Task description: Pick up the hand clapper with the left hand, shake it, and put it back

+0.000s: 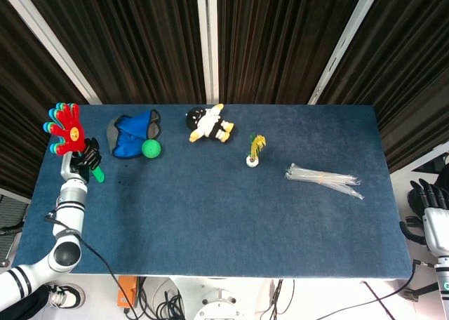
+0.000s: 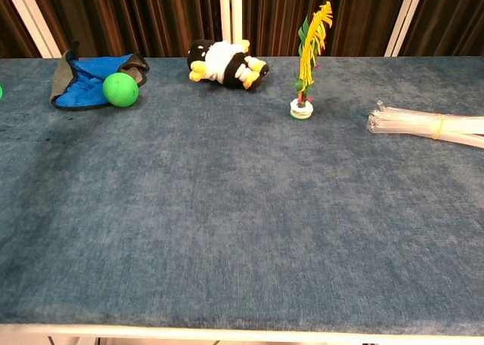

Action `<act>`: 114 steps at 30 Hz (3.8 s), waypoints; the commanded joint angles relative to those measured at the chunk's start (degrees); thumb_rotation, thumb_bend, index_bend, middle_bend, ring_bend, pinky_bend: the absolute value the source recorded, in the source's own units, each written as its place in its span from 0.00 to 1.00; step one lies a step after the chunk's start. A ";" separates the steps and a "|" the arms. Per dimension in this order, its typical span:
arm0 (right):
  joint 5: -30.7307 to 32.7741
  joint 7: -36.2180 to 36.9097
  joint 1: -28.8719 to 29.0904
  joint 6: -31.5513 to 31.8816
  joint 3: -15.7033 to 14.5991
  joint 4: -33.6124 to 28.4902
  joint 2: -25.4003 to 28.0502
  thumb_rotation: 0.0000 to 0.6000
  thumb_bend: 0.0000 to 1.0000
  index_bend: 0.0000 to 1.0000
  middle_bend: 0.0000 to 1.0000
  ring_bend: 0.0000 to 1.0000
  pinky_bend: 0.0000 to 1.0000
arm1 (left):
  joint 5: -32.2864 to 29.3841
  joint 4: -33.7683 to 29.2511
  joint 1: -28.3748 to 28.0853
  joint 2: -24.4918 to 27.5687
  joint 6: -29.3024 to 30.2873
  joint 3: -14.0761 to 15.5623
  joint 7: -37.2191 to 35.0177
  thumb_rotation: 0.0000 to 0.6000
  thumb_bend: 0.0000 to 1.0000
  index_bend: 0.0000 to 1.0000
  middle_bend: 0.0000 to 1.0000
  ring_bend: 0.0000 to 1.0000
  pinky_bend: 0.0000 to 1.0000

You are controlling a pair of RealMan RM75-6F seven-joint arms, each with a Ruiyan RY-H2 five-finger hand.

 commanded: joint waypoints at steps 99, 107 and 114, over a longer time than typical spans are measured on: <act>0.38 2.09 0.39 -2.39 -0.74 2.22 -0.37 1.00 0.24 0.00 0.00 0.00 0.00 | 26.91 11.74 -2.15 -14.68 12.15 17.16 43.37 1.00 0.64 1.00 1.00 1.00 1.00; 0.29 3.19 0.29 -2.68 -0.88 3.16 -0.50 1.00 0.23 0.00 0.00 0.00 0.00 | 26.57 13.70 -3.53 -21.31 14.40 18.41 52.31 1.00 0.64 1.00 1.00 1.00 1.00; 0.71 4.51 0.06 -2.67 -0.62 4.06 -0.25 1.00 0.24 0.00 0.00 0.00 0.00 | 30.34 18.40 -5.53 -24.10 13.06 21.23 56.68 0.92 0.57 0.94 0.99 0.99 0.99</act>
